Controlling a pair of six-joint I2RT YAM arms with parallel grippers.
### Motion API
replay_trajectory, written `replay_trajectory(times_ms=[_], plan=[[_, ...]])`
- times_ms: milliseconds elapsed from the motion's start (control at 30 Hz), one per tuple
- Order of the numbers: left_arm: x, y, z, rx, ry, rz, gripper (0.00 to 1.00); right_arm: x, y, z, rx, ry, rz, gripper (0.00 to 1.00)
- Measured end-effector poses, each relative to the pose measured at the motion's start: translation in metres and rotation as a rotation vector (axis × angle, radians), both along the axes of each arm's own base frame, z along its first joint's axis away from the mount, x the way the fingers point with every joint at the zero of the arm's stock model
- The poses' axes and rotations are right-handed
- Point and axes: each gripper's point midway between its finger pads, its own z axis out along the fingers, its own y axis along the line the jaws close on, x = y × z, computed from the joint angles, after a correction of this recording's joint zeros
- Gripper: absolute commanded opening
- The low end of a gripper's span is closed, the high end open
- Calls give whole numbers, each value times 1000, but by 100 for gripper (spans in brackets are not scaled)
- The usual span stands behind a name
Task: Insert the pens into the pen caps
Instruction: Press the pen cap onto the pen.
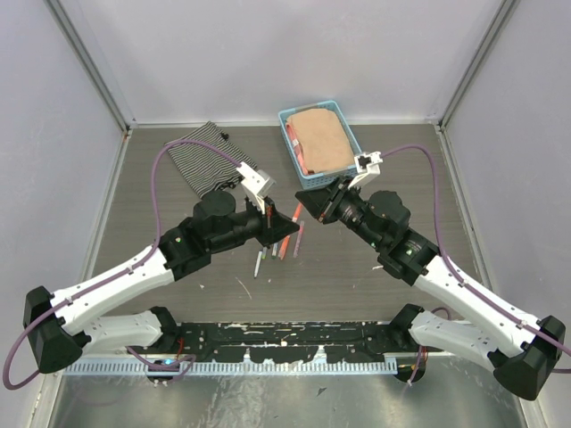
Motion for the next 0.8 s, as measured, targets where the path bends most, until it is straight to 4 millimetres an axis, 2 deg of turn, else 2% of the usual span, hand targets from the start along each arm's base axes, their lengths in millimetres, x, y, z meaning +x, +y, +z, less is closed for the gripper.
replay_trajectory(times_ms=[367, 800], plan=[[0, 9, -10, 84, -4, 7, 0, -1, 10, -13, -64, -17, 45, 1], [-5, 18, -5, 119, -42, -8, 0, -15, 22, -13, -39, -61, -2, 0]])
